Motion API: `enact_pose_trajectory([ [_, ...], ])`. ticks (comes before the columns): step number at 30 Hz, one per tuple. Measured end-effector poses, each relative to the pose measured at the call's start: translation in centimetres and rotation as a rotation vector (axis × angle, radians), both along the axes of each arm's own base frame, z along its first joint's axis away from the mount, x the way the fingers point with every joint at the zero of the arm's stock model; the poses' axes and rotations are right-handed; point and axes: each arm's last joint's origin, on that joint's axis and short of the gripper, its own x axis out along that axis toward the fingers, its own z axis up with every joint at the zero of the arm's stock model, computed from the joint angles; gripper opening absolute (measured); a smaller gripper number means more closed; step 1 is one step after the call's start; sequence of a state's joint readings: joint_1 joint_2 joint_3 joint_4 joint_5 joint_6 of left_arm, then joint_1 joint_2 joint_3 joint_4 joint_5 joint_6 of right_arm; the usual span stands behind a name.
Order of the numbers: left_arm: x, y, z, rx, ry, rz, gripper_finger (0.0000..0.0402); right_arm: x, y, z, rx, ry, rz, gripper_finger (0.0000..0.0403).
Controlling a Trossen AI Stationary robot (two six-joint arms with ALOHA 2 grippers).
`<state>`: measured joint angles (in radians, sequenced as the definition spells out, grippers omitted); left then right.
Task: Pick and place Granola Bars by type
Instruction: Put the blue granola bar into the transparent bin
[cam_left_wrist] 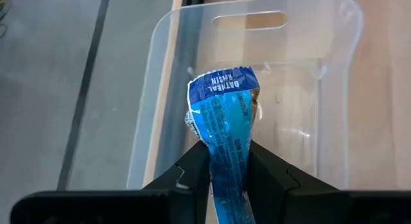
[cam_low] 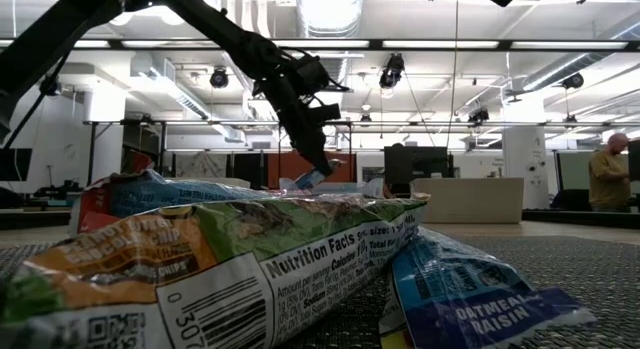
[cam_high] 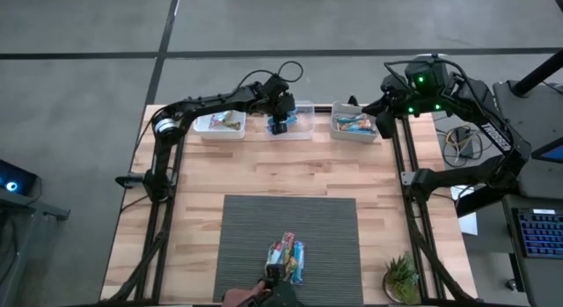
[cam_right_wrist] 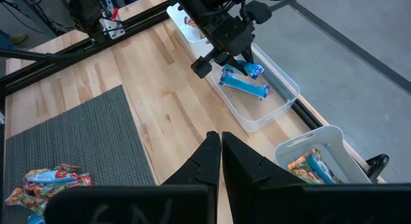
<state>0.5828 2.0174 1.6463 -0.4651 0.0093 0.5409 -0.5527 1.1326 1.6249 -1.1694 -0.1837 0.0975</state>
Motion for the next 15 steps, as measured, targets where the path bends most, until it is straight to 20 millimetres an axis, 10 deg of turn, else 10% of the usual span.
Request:
enact_pose_trajectory([
  [15,0.05,-0.07,0.0,-0.03,-0.019,0.041,0.0069,0.0,0.0,0.0,0.003,-0.001,-0.002,0.0009],
])
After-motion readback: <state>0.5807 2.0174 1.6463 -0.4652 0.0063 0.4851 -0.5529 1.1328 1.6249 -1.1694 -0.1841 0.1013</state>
